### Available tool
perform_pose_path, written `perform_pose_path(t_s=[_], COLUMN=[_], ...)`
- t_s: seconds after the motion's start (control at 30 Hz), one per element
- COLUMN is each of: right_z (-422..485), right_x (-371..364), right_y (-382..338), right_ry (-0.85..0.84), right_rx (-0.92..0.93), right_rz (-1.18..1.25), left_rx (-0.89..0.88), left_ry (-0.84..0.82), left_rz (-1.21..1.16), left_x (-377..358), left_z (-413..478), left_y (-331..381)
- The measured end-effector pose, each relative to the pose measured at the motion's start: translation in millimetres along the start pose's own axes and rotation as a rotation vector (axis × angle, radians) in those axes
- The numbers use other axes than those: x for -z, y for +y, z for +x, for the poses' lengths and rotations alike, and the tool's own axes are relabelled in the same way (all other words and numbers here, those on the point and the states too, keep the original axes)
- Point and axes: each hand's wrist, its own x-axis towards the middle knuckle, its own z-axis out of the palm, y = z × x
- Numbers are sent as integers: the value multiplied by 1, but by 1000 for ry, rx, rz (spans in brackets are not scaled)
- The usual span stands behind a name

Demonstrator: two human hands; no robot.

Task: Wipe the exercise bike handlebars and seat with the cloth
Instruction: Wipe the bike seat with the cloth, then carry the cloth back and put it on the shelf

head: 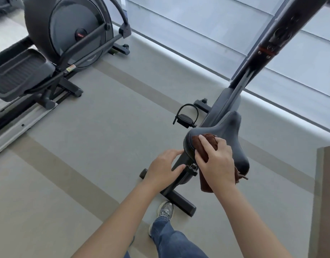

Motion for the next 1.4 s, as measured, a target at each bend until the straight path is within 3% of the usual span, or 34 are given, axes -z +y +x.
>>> perform_pose_path(t_s=[0.27,0.47,0.93,1.17,1.4], right_z=[-7,-19,-136,-240,-318], right_x=[-24,-48,-106,-120,-143], right_y=[-91,-199,-516,-640,-755], right_ry=[-87,-208,-446,-588,-691], right_rx=[140,340,966,1326,1567], right_rz=[153,256,376,446,500], left_rx=[43,193,709,1023,1343], left_ry=[243,386,879,1117,1306], left_rz=[266,393,566,618,632], left_x=[69,142,296,320,348], left_z=[-61,-129,-385,-516,-614], left_y=[-45,-84,-185,-214,-247])
